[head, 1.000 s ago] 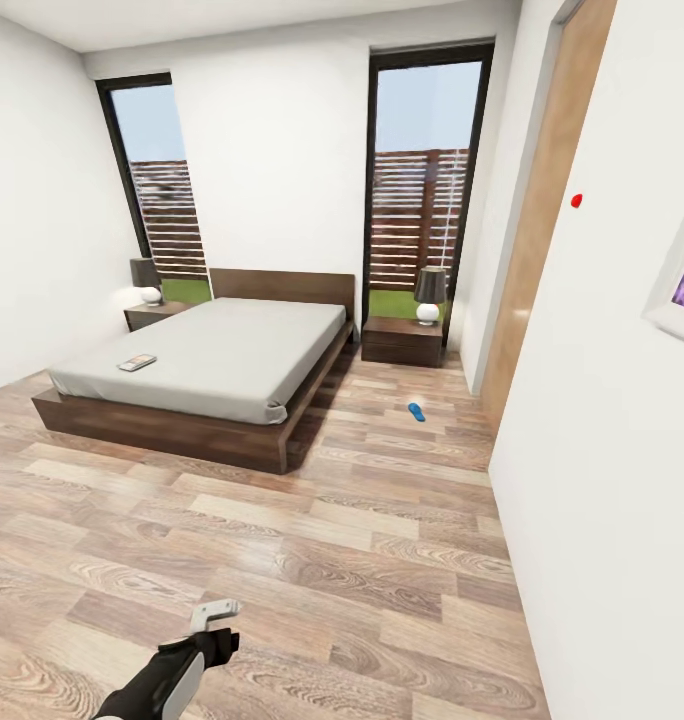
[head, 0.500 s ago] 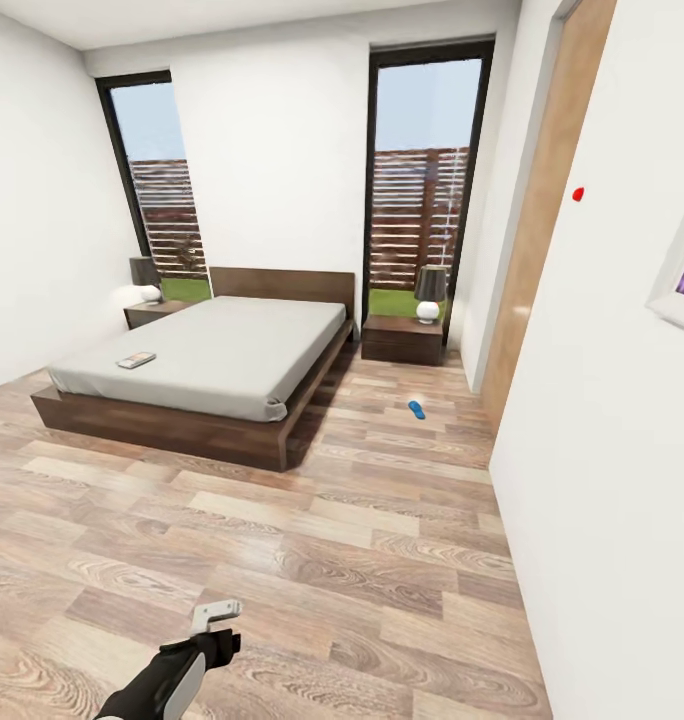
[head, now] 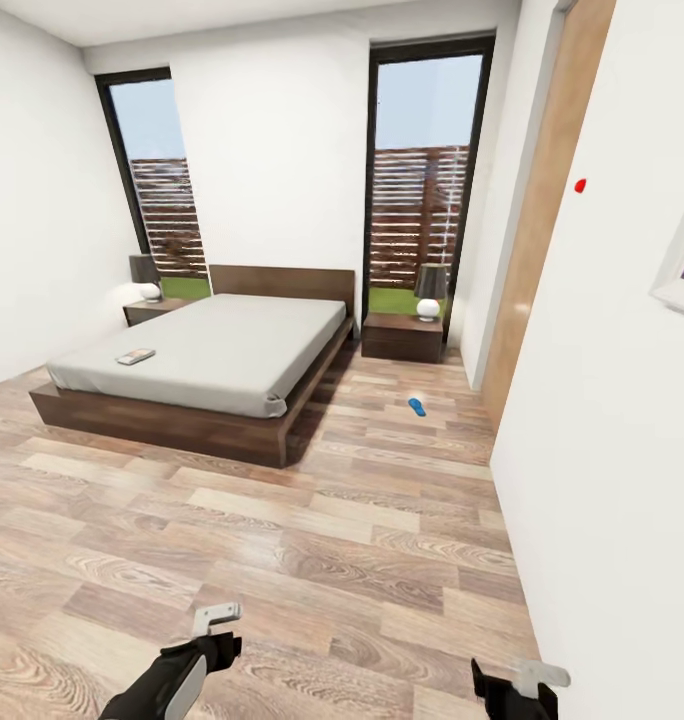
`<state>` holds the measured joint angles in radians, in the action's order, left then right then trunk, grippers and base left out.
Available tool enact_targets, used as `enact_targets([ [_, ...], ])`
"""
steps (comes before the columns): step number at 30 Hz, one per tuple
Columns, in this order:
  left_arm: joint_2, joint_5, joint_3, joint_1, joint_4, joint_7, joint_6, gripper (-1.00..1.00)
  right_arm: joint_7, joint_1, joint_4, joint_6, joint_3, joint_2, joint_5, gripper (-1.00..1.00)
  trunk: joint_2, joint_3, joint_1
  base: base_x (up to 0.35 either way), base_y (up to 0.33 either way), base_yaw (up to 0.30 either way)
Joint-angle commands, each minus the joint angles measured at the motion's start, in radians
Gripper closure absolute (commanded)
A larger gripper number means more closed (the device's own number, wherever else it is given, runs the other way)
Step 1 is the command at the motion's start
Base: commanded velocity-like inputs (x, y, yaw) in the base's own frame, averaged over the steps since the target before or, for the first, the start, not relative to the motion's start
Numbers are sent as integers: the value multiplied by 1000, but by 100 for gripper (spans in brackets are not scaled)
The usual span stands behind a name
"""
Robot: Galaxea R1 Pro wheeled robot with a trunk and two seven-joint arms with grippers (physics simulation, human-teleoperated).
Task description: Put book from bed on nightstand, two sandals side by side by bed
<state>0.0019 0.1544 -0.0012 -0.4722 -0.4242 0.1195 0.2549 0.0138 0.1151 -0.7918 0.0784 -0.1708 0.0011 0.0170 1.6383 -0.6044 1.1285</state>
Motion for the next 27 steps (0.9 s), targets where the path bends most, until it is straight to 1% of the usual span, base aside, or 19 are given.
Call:
enact_targets([
  [1, 0, 10, 0, 2, -2, 3, 6, -100, 1, 16, -3, 4, -1, 1, 19, -100, 8, -4, 4, 0, 0, 0],
  [2, 0, 11, 0, 3, -2, 3, 6, -100, 2, 26, -7, 4, -1, 2, 44, -100, 15, -7, 8, 0, 0, 0],
  [3, 0, 11, 0, 4, -2, 2, 6, -100, 3, 29, -8, 4, -1, 2, 60, -100, 22, -11, 12, 0, 0, 0],
  [4, 0, 11, 1, 5, -2, 2, 6, -100, 6, 34, -12, 4, -1, 3, 99, -100, 29, -14, 15, 0, 0, 0],
  [6, 0, 12, 0, 7, -2, 1, 6, -100, 11, 40, -28, -1, -1, 3, 204, -100, 43, -20, 23, 0, 0, 0],
  [7, -1, 12, 0, 8, -1, 1, 6, -100, 13, 41, -43, -5, 0, 3, 295, -100, 50, -23, 27, 0, 0, 0],
  [8, -1, 12, 0, 8, -1, 0, 6, -100, 14, 42, -53, -7, 0, 2, 348, -100, 57, -26, 31, 0, 0, 0],
  [9, -3, 11, 0, 8, 2, 0, 6, -100, 15, 43, -72, -10, 1, 2, 449, -100, 64, -29, 35, 0, 0, 0],
  [10, -5, 11, 0, 8, 4, -1, 6, -100, 16, 43, -80, -11, 1, 1, 497, -100, 71, -32, 38, 0, 0, 0],
  [11, -8, 11, 0, 9, 11, -2, 6, -100, 18, 43, -95, -14, 2, 1, 588, -100, 78, -36, 42, 0, 0, 0],
  [13, -13, 10, 0, 9, 23, -3, 5, -100, 69, 43, -125, -66, 4, -3, 783, -100, 92, -42, 50, 0, 0, 0],
  [14, -13, 10, 0, 9, 25, -4, 5, -100, 86, 44, -131, -89, 4, -4, 822, -100, 99, -45, 54, 0, 0, 0],
  [15, -14, 10, 0, 9, 28, -4, 5, -100, 119, 44, -141, -146, 4, -5, 887, -100, 106, -48, 58, 0, 0, 0],
  [16, -15, 10, 0, 9, 30, -4, 5, -100, 149, 44, -147, -213, 4, -6, 933, -100, 113, -51, 61, 0, 0, 0],
  [17, -15, 10, 0, 9, 32, -5, 4, -100, 173, 44, -152, -282, 4, -7, 965, -100, 120, -54, 65, 0, 0, 0],
  [18, -16, 10, 0, 9, 34, -5, 4, -100, 198, 44, -156, -389, 3, -8, 998, -100, 127, -58, 69, 0, 0, 0],
  [19, -16, 11, 0, 9, 35, -6, 4, -100, 205, 44, -157, -422, 3, -9, 1007, -100, 134, -61, 73, 0, 0, 0],
  [25, -16, 11, 0, 9, 36, -6, 4, -100, 231, 44, -169, -474, 2, -10, 1020, -100, 176, -79, 96, 0, 0, 0],
  [27, -16, 11, 0, 9, 36, -6, 4, -100, 273, 44, -210, -513, 1, -24, 1023, -100, 190, -86, 104, 0, 0, 0],
])
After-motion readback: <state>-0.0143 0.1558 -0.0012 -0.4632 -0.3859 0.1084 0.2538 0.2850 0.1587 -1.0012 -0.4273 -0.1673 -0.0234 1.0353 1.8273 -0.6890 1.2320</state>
